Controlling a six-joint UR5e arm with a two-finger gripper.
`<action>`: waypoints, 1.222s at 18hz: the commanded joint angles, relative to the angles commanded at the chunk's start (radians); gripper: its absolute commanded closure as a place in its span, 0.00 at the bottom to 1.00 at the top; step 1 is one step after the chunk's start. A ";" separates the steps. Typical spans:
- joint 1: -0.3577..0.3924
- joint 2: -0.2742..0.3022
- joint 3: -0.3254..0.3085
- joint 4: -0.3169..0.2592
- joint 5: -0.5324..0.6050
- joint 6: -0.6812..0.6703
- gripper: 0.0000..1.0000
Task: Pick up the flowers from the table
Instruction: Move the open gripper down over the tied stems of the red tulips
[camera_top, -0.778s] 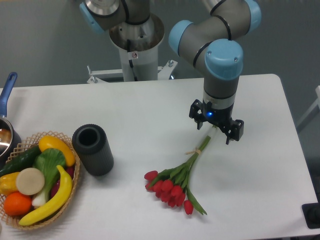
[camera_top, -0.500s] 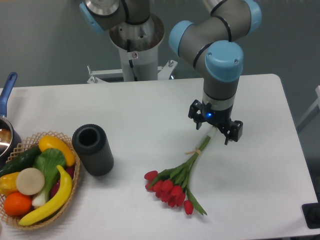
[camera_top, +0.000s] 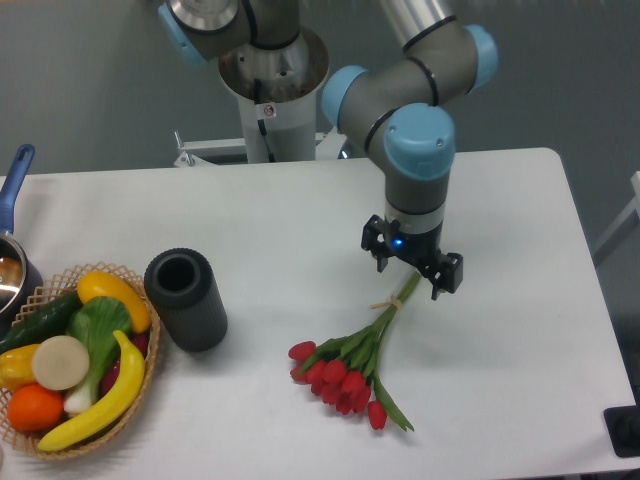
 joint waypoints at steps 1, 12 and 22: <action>-0.017 -0.023 -0.002 0.000 0.003 -0.003 0.00; -0.057 -0.134 0.024 0.023 0.005 -0.044 0.00; -0.077 -0.203 0.084 0.058 0.006 -0.140 0.33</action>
